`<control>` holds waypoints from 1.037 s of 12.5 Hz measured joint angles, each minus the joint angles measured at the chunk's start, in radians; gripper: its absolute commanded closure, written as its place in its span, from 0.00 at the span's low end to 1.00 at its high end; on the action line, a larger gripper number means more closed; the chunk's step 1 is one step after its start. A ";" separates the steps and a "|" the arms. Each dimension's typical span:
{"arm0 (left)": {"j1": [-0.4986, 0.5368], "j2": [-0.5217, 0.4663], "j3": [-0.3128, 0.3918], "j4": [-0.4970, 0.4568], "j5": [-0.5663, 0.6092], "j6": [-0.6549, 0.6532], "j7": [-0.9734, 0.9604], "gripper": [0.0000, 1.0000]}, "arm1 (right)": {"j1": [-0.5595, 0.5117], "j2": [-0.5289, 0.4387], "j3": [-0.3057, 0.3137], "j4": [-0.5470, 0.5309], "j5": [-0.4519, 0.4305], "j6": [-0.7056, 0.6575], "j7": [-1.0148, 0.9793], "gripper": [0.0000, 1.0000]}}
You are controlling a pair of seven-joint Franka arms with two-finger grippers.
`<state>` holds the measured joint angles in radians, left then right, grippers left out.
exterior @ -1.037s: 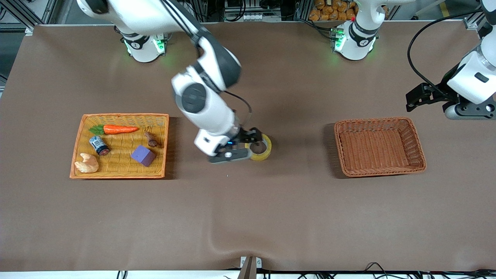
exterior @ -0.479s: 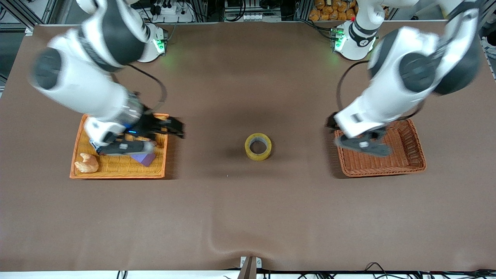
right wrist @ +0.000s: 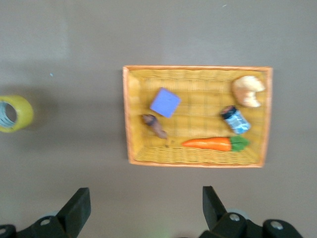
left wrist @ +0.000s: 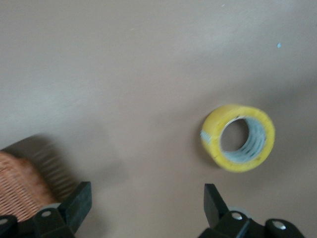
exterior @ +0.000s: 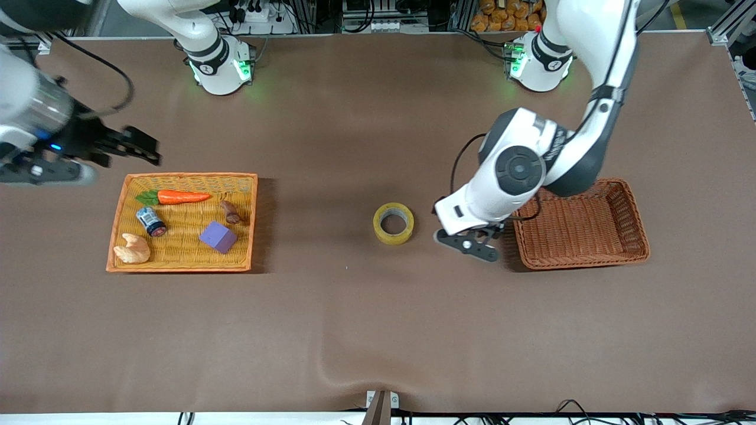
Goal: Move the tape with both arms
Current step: 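Grasp the tape with the left gripper while the right gripper withdraws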
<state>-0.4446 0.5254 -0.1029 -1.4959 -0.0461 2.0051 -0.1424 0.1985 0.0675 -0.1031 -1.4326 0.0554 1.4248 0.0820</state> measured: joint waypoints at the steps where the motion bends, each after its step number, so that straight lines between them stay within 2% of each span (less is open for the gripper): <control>1: -0.013 0.016 0.000 0.001 -0.001 0.016 -0.032 0.00 | -0.010 -0.025 -0.029 0.000 -0.003 -0.005 -0.018 0.00; 4: -0.035 0.065 0.000 0.002 -0.053 0.032 -0.062 0.00 | -0.043 -0.064 -0.136 -0.003 0.011 -0.016 -0.076 0.00; 5: -0.048 0.084 0.000 0.002 -0.066 0.033 -0.066 0.00 | -0.070 -0.062 -0.150 -0.007 0.018 -0.016 -0.093 0.00; 7: -0.080 0.119 0.000 0.002 -0.068 0.041 -0.121 0.00 | -0.103 -0.060 -0.150 -0.017 0.022 -0.019 -0.108 0.00; 11: -0.117 0.163 0.001 0.001 -0.068 0.069 -0.188 0.00 | -0.103 -0.059 -0.136 -0.025 0.016 -0.028 -0.174 0.00; 13: -0.153 0.189 0.003 0.001 -0.068 0.095 -0.228 0.00 | -0.114 -0.059 -0.102 -0.027 0.008 -0.033 -0.169 0.00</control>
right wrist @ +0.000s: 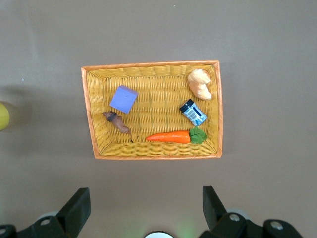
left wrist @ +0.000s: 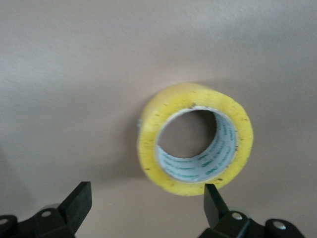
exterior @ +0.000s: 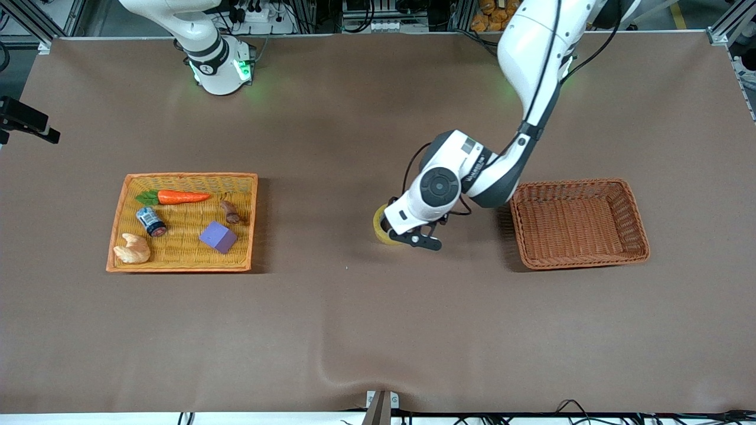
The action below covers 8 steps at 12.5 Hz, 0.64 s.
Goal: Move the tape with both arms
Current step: 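Grasp the tape with the left gripper while the right gripper withdraws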
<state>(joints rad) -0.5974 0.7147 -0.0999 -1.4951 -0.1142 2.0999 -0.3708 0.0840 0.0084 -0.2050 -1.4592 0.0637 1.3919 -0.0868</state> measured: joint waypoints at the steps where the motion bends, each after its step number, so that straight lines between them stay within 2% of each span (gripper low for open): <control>1: -0.014 0.017 0.002 0.000 0.000 0.034 -0.012 0.00 | -0.013 0.000 0.033 0.000 -0.014 -0.008 0.007 0.00; 2: -0.021 0.034 0.003 0.000 0.000 0.069 -0.017 0.00 | -0.020 0.001 0.053 -0.002 -0.029 -0.010 0.014 0.00; 5: -0.024 0.081 0.005 -0.001 0.021 0.134 -0.017 0.00 | -0.023 0.004 0.061 -0.006 -0.048 -0.010 0.063 0.00; 6: -0.024 0.089 0.006 0.000 0.038 0.139 -0.017 0.18 | -0.023 0.005 0.062 -0.008 -0.048 -0.010 0.072 0.00; 7: -0.024 0.093 0.007 0.000 0.052 0.142 -0.017 0.52 | -0.023 0.005 0.065 -0.010 -0.048 -0.008 0.078 0.00; 8: -0.024 0.095 0.009 0.000 0.059 0.146 -0.017 0.96 | -0.023 0.006 0.068 -0.014 -0.048 -0.002 0.080 0.00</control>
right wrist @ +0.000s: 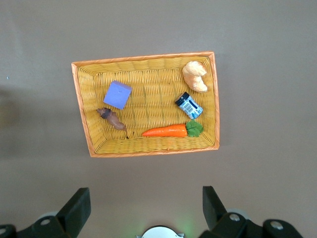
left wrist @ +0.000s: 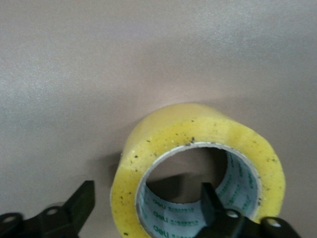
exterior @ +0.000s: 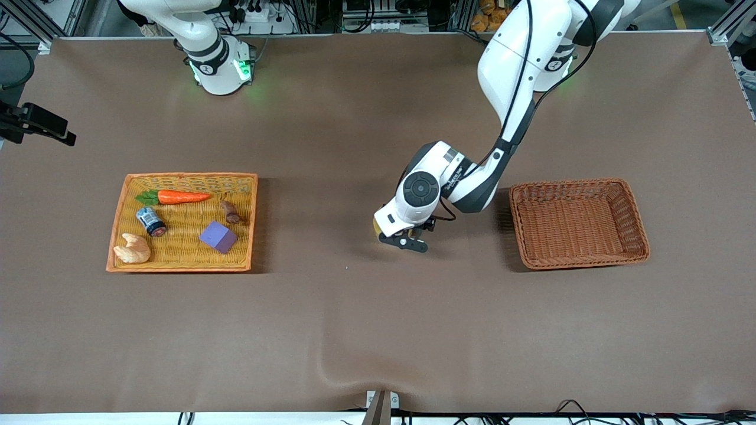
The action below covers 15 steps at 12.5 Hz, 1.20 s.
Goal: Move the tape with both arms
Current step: 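Grasp the tape with the left gripper while the right gripper withdraws, then carry the tape with the left gripper over the wicker basket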
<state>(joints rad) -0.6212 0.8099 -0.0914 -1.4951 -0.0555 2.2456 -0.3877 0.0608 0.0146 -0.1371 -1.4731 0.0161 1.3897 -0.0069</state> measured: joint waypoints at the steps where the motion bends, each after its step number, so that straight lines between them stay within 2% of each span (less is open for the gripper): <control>1: 0.000 0.000 0.000 0.000 0.003 0.005 0.001 1.00 | 0.000 0.001 0.004 -0.004 0.000 0.003 0.000 0.00; 5: -0.005 -0.008 0.002 0.016 0.059 0.006 0.001 1.00 | 0.007 0.003 0.016 -0.007 0.000 0.003 0.002 0.00; 8: 0.013 -0.077 0.013 0.034 0.064 -0.073 0.001 1.00 | 0.007 0.004 0.016 -0.007 0.000 0.003 0.002 0.00; 12: 0.166 -0.291 0.017 0.012 0.067 -0.209 0.092 1.00 | 0.006 0.004 0.016 -0.008 0.000 0.000 0.002 0.00; 15: 0.331 -0.391 0.017 -0.017 0.068 -0.299 0.272 1.00 | 0.005 0.004 0.014 -0.009 -0.001 -0.001 0.002 0.00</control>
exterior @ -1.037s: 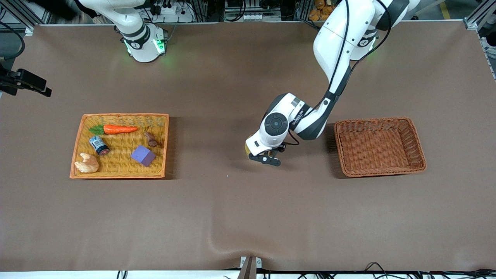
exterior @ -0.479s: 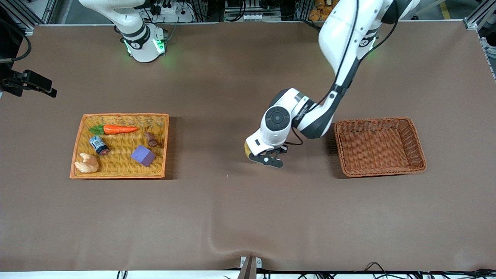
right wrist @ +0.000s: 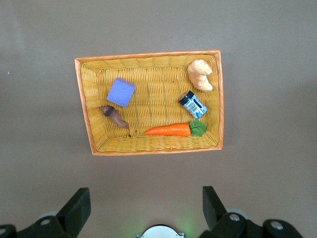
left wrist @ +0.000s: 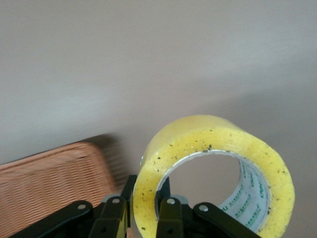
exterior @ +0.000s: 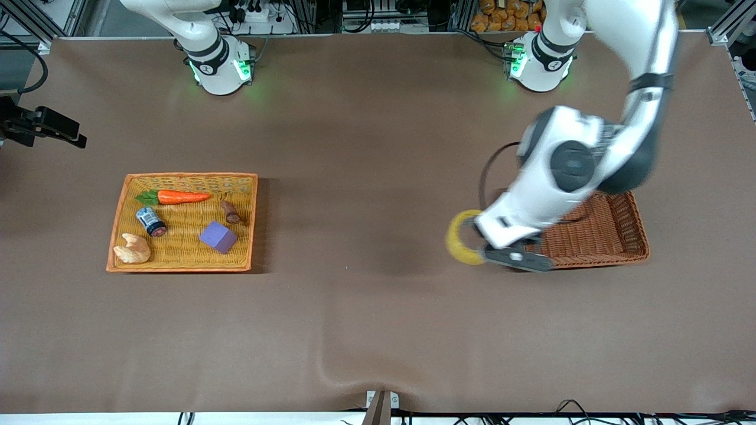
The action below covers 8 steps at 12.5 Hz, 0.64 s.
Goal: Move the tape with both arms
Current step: 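Carry the tape with the left gripper over the wicker basket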
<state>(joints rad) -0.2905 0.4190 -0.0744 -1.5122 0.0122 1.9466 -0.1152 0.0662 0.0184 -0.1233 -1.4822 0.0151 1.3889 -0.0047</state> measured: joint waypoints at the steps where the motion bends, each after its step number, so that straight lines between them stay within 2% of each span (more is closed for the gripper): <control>1: 0.050 -0.017 0.000 -0.007 0.000 -0.032 0.044 1.00 | -0.001 0.000 -0.001 0.000 0.000 0.000 0.000 0.00; 5: 0.248 -0.028 0.000 -0.048 0.001 -0.079 0.242 1.00 | -0.002 0.000 -0.003 -0.001 0.000 0.000 -0.001 0.00; 8: 0.339 -0.026 0.000 -0.122 0.001 -0.079 0.270 1.00 | -0.001 0.000 -0.003 -0.001 -0.001 0.000 -0.002 0.00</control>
<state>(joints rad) 0.0489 0.3934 -0.0740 -1.6344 0.0134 1.8679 0.1544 0.0648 0.0184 -0.1260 -1.4827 0.0145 1.3885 -0.0065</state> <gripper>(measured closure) 0.780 0.000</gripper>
